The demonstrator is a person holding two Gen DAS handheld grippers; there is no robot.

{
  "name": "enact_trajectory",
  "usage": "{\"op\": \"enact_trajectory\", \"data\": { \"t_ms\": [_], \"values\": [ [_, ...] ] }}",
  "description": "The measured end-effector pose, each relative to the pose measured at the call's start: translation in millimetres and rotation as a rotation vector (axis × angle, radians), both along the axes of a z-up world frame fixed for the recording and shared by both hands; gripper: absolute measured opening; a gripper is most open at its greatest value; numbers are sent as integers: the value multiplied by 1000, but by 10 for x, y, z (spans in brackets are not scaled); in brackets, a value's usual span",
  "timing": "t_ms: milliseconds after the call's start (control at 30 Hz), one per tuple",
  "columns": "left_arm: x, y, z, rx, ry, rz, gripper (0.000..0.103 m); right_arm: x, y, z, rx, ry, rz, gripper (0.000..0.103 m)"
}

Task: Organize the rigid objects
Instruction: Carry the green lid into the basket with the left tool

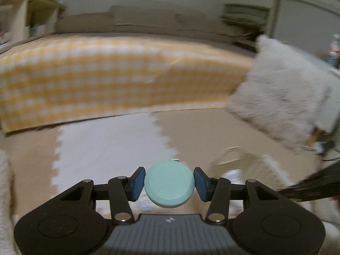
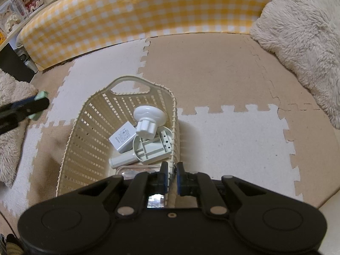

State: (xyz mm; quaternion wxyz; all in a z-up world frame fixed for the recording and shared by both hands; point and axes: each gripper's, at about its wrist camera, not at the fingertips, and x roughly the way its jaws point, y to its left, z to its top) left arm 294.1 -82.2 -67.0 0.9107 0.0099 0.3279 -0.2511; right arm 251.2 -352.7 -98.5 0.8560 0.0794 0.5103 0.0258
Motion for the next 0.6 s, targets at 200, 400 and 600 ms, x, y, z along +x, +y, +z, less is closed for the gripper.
{"op": "enact_trajectory", "data": {
  "t_ms": [200,400,600],
  "values": [
    [-345,-370,136,-12,17,-169,51,0,0,-2,1,0,0,8],
    [-575,-674,2,53,97,-294,51,-2,-4,-3,4,1,-2,8],
    [-666,-787,-79,87,142,-354,51,-2,-4,-2,0,1,1,8]
  ]
}}
